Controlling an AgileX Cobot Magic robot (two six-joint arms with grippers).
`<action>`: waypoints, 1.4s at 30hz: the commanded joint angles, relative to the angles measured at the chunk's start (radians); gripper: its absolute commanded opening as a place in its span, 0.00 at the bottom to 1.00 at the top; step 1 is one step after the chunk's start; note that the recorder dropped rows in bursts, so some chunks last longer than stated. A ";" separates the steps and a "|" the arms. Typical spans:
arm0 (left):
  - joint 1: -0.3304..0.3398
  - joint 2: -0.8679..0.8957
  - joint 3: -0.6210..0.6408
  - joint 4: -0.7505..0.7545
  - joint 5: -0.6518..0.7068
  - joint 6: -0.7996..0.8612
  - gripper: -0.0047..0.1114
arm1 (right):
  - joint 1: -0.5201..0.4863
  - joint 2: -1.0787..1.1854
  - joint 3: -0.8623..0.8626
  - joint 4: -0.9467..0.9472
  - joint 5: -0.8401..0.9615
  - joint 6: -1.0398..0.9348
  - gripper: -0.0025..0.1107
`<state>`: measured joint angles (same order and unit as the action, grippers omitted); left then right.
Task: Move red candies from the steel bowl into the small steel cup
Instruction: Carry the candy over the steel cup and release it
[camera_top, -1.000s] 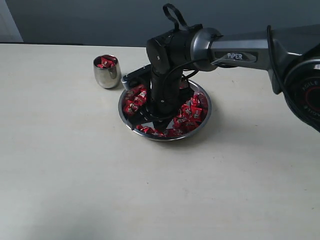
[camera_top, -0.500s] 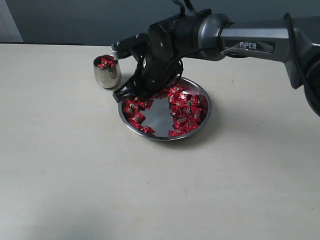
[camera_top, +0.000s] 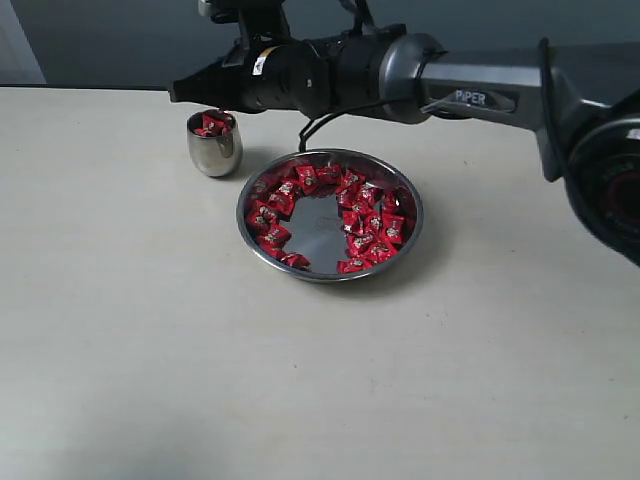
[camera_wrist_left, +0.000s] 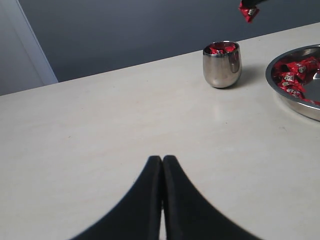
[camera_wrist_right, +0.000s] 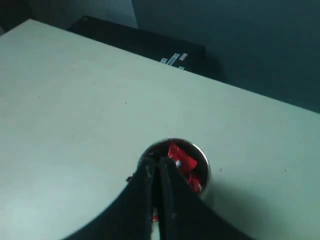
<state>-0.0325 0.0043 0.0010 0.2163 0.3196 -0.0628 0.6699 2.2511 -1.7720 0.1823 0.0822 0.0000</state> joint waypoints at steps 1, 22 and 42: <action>0.000 -0.004 -0.001 0.003 -0.007 -0.005 0.04 | -0.006 0.079 -0.104 0.035 -0.018 0.000 0.02; 0.000 -0.004 -0.001 0.003 -0.007 -0.005 0.04 | -0.006 0.286 -0.359 0.128 0.062 0.008 0.03; 0.000 -0.004 -0.001 0.003 -0.007 -0.005 0.04 | -0.018 0.286 -0.359 0.134 0.091 0.000 0.10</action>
<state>-0.0325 0.0043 0.0010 0.2163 0.3196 -0.0628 0.6579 2.5418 -2.1246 0.3317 0.1646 0.0075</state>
